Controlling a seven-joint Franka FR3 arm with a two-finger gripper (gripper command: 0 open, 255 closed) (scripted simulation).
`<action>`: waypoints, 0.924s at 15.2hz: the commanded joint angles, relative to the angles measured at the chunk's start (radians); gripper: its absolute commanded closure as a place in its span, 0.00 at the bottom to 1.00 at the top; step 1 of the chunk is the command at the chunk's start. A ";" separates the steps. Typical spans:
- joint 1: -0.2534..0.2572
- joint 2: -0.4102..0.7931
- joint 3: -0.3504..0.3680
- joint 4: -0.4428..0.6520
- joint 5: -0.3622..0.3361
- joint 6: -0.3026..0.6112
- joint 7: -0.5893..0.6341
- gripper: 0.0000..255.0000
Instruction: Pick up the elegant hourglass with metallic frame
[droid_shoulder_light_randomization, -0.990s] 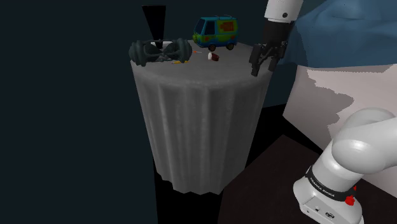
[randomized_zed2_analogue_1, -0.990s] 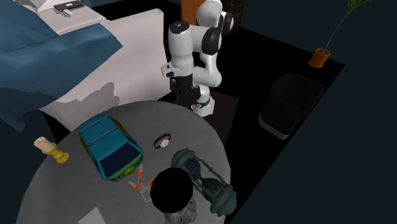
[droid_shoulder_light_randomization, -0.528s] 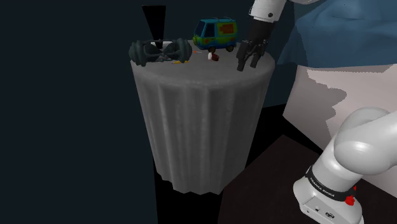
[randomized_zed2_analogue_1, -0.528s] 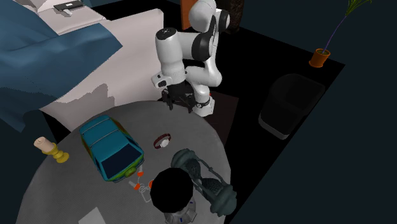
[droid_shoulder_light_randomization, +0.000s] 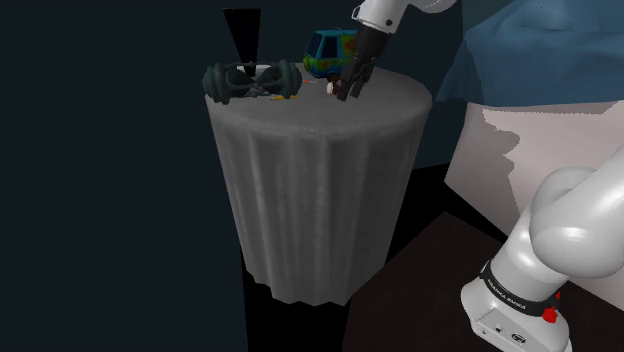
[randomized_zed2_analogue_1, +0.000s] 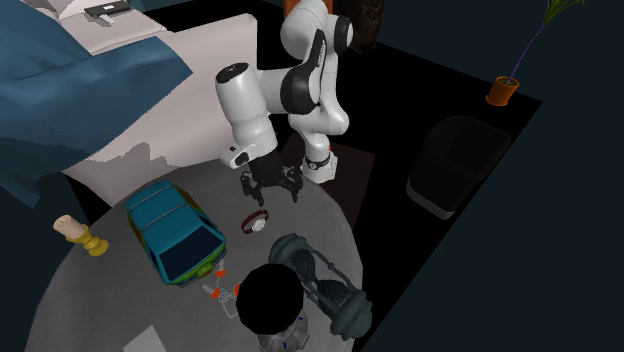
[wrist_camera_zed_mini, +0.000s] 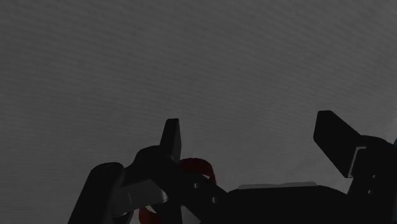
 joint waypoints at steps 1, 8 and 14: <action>0.025 0.061 -0.021 0.060 0.047 0.010 -0.088 0.00; 0.082 0.292 -0.061 0.325 0.231 -0.025 -0.363 0.00; 0.086 0.492 -0.051 0.608 0.381 -0.127 -0.549 0.00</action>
